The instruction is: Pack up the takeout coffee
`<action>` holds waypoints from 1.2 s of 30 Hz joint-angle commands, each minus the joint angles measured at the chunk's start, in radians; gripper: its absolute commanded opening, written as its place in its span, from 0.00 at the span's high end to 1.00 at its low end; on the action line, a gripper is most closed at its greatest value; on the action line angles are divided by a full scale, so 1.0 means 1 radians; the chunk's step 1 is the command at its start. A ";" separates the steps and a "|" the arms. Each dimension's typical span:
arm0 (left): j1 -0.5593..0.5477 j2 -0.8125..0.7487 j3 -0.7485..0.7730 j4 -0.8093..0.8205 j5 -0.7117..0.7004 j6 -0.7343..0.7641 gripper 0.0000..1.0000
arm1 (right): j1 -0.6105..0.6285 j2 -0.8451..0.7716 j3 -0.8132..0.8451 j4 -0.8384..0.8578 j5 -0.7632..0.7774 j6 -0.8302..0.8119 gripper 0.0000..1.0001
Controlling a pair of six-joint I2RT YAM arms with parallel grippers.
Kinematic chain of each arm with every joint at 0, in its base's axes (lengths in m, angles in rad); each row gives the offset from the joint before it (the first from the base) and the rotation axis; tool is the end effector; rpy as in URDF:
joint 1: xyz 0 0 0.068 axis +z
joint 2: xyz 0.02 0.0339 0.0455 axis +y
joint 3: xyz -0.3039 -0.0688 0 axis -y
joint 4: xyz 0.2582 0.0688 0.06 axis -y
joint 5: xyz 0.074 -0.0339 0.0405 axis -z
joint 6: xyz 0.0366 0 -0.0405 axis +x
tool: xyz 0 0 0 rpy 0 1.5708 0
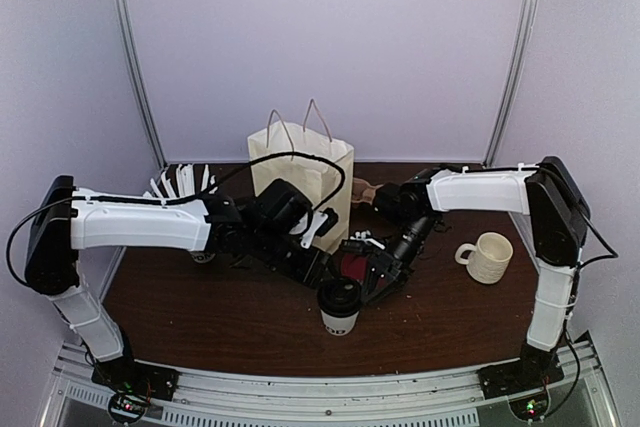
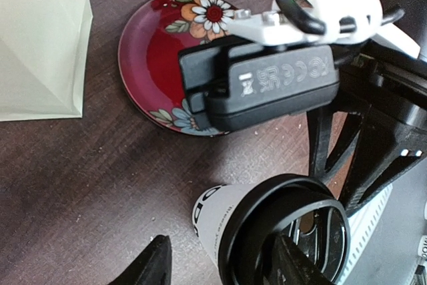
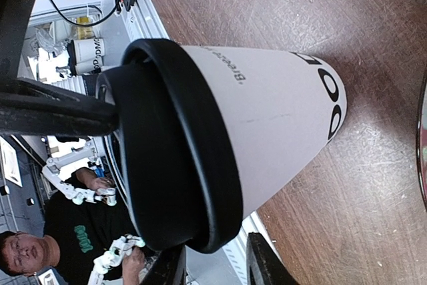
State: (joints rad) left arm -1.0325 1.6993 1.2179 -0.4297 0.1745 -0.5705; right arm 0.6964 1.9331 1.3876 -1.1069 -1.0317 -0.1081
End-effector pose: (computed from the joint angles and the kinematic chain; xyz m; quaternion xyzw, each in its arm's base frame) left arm 0.1909 -0.3321 0.2616 0.2433 0.9110 -0.2892 0.1652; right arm 0.2652 0.2627 0.2225 0.3217 -0.8077 -0.4614 0.1769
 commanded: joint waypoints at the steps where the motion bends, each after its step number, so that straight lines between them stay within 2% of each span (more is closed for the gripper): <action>1: -0.009 0.023 -0.107 -0.191 -0.156 -0.003 0.48 | -0.003 0.057 0.023 0.092 0.298 -0.042 0.71; 7: -0.038 -0.073 -0.071 -0.130 -0.210 0.037 0.42 | -0.030 0.026 0.116 0.057 0.220 -0.074 0.69; 15: -0.042 -0.141 -0.045 -0.073 -0.214 0.031 0.35 | -0.035 0.018 0.182 0.027 0.172 -0.095 0.66; 21: -0.042 -0.186 -0.063 -0.031 -0.232 0.018 0.31 | -0.045 -0.028 0.196 -0.003 0.170 -0.108 0.57; 26: -0.040 -0.196 -0.065 0.001 -0.266 -0.021 0.31 | -0.052 -0.110 0.118 0.007 0.141 -0.108 0.49; 30: -0.040 -0.161 -0.043 0.045 -0.249 -0.030 0.32 | -0.048 -0.171 -0.048 0.135 0.029 -0.014 0.43; 36: -0.036 -0.083 -0.002 0.055 -0.214 -0.032 0.35 | -0.026 -0.148 -0.094 0.191 -0.028 0.033 0.45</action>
State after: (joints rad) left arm -1.0706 1.5738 1.1820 -0.4286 -0.0608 -0.5869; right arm 0.6559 1.7649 1.2987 -0.9871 -0.9913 -0.1230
